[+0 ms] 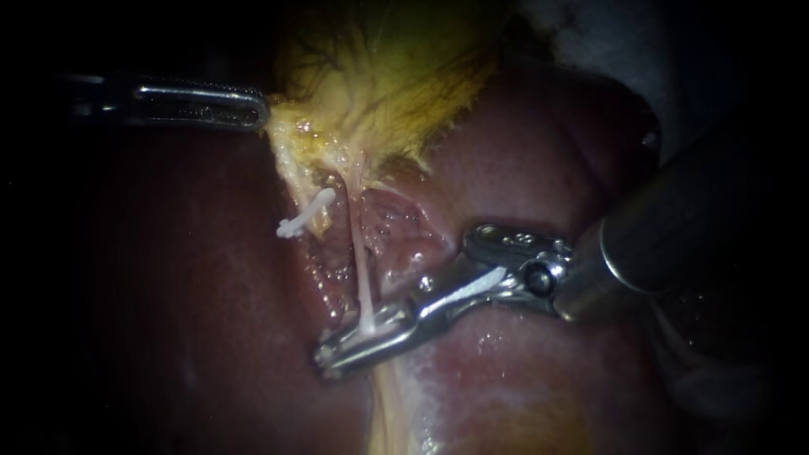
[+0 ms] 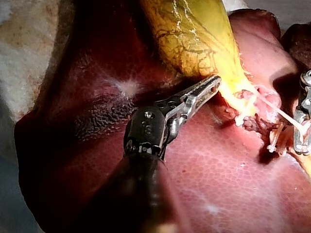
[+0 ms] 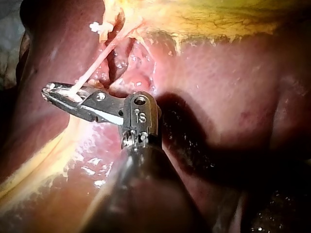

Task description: Clipping first clip right tube

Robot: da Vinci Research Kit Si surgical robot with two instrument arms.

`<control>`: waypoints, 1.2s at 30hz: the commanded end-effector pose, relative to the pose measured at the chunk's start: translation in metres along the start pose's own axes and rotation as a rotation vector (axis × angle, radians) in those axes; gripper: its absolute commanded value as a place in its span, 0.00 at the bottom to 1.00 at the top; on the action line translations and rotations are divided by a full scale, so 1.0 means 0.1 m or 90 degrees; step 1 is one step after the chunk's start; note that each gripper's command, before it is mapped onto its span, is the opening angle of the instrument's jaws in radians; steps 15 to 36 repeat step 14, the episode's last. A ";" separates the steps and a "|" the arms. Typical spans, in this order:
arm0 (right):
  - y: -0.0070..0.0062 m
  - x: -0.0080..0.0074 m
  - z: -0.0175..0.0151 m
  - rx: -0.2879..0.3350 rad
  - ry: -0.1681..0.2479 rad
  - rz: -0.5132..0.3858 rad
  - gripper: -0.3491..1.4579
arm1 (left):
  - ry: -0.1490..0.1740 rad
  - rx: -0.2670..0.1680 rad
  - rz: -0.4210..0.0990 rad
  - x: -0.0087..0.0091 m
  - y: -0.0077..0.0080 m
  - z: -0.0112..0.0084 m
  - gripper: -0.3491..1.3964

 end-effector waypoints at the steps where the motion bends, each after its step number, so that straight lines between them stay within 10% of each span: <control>1: 0.001 0.000 0.001 -0.002 0.001 0.008 0.00 | 0.000 0.000 0.000 0.000 0.000 0.000 0.00; 36: 0.008 -0.011 0.003 0.001 -0.032 0.007 0.00 | 0.000 0.000 0.000 0.000 0.000 0.001 0.00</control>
